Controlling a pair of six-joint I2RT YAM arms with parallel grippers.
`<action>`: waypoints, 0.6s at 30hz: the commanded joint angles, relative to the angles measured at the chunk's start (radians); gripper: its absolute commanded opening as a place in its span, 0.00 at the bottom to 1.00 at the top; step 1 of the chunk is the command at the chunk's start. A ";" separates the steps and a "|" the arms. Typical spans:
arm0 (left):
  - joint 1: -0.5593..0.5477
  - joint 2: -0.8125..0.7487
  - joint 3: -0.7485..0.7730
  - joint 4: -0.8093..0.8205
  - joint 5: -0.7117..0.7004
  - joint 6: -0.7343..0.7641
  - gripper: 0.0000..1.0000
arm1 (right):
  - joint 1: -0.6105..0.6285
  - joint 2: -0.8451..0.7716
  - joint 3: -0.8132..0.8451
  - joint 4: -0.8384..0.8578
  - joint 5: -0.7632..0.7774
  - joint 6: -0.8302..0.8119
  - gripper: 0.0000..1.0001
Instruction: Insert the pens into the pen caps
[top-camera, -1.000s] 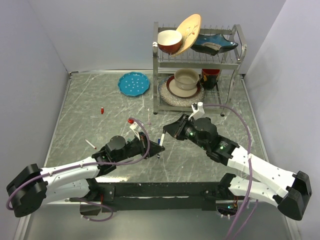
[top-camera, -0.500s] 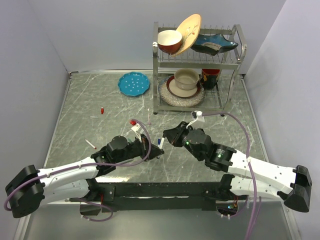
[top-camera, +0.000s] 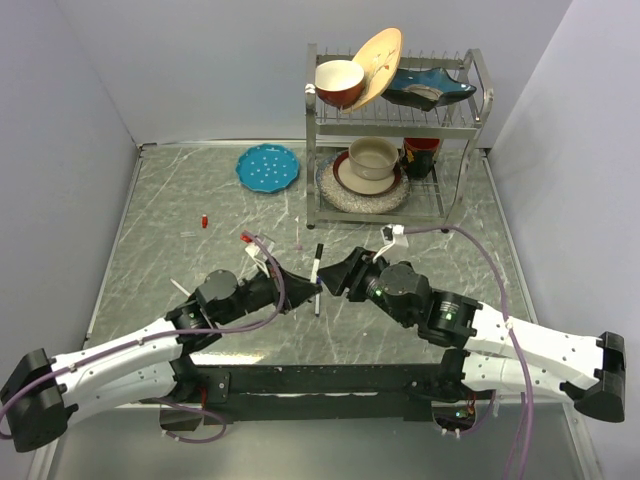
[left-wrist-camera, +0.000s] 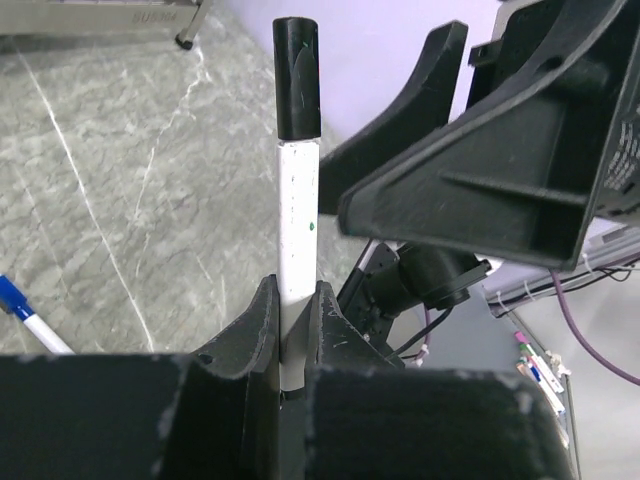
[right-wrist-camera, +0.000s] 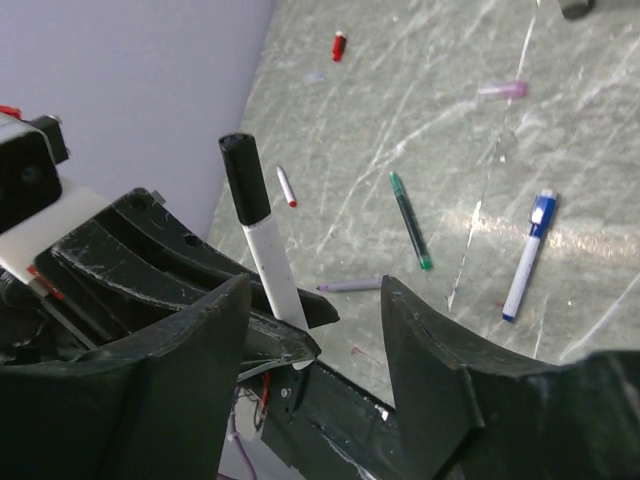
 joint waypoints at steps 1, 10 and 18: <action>0.001 -0.062 0.001 -0.017 0.007 0.034 0.01 | -0.001 -0.020 0.079 -0.013 0.032 -0.055 0.68; 0.001 -0.108 -0.030 -0.018 0.064 0.045 0.01 | -0.008 0.044 0.187 -0.020 -0.010 -0.129 0.71; 0.001 -0.108 -0.040 0.009 0.137 0.053 0.01 | -0.027 0.093 0.249 -0.046 0.004 -0.149 0.66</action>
